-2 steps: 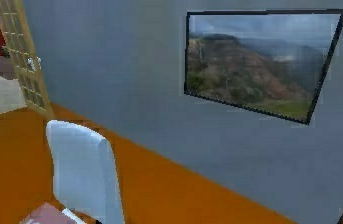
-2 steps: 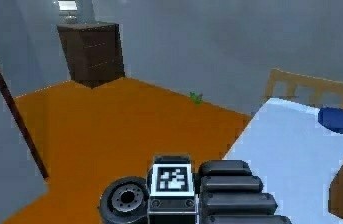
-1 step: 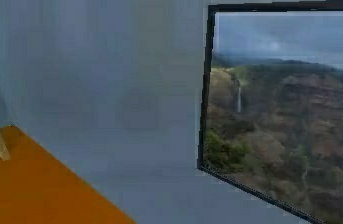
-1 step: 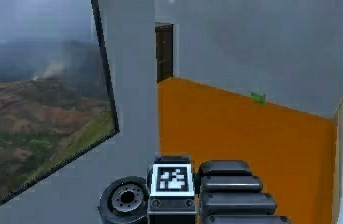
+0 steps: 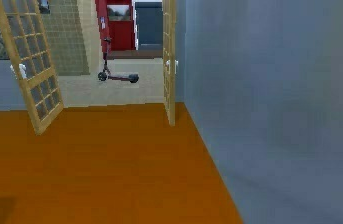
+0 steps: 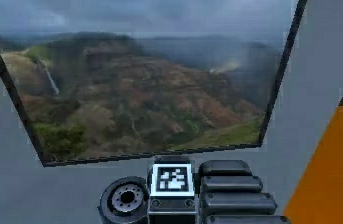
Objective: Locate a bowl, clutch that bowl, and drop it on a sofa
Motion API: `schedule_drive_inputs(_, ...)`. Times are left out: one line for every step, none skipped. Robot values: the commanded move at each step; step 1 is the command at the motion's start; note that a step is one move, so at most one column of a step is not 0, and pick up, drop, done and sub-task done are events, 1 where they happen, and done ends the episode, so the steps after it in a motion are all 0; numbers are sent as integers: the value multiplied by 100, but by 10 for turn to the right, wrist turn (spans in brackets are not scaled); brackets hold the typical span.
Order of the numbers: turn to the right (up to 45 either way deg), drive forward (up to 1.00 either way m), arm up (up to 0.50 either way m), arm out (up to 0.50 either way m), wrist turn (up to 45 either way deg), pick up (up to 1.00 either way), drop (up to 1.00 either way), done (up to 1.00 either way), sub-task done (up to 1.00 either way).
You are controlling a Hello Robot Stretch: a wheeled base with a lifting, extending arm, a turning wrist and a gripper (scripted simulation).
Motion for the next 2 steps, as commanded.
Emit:
schedule_drive_inputs(-60, 0, 0, 0, 0, 0, 0, 0, 0)
schedule_drive_inputs(0, 100, 0, 0, 0, 0, 0, 0, 0)
